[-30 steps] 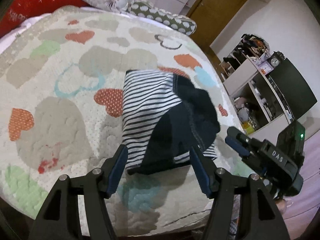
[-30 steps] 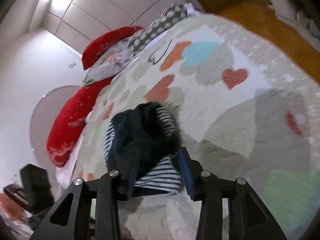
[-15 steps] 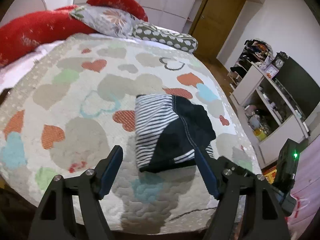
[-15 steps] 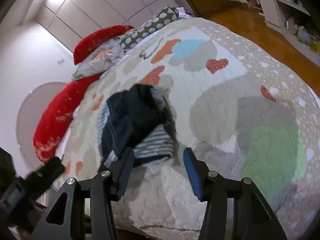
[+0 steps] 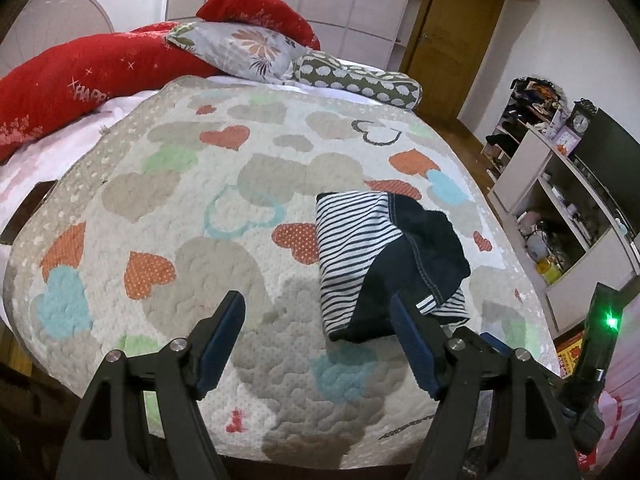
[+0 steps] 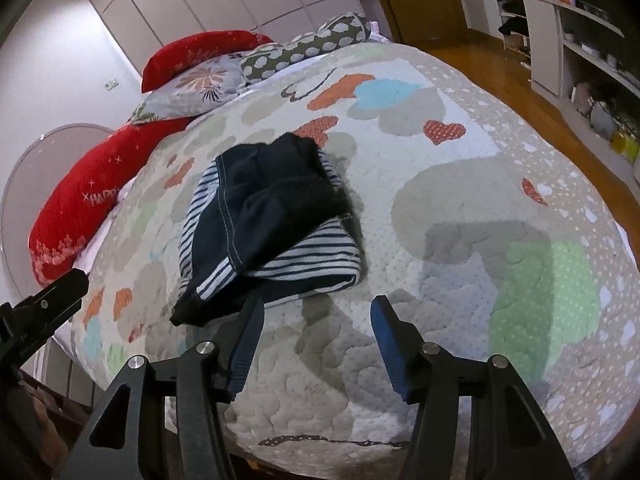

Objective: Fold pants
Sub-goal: 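Move both open tools back toward the folded navy bundle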

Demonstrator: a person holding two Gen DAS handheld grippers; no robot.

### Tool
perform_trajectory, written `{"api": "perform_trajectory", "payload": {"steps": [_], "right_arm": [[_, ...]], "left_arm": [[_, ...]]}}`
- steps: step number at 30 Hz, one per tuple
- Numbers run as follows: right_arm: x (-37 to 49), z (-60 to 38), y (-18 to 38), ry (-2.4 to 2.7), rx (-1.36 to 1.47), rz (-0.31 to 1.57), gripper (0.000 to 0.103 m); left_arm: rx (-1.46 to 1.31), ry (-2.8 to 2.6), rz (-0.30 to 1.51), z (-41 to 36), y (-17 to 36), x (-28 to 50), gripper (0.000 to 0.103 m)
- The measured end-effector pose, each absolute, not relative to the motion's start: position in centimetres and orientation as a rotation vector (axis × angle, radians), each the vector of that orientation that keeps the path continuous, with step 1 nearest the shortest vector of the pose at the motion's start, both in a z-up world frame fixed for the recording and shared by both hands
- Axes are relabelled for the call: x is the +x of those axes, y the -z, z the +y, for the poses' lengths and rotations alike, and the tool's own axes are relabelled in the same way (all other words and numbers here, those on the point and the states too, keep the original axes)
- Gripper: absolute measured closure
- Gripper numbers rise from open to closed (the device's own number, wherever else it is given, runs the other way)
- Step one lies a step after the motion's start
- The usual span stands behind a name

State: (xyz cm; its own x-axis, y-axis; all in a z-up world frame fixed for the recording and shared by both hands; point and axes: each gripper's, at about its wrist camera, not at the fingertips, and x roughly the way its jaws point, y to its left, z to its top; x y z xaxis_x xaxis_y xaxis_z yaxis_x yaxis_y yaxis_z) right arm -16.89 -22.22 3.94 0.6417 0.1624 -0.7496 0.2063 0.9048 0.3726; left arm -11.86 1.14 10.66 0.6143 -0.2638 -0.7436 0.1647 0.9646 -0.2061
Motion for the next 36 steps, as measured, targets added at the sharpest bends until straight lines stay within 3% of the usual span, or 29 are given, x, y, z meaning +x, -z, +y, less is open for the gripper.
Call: {"api": "perform_trajectory", "payload": {"steps": [36], "right_arm": [[-16.9,-22.6,-2.5,0.032,0.487,0.911,0.04]], "left_arm": [[-0.053,0.187,0.903,0.2,-9.0,-11.7,0.029]]}}
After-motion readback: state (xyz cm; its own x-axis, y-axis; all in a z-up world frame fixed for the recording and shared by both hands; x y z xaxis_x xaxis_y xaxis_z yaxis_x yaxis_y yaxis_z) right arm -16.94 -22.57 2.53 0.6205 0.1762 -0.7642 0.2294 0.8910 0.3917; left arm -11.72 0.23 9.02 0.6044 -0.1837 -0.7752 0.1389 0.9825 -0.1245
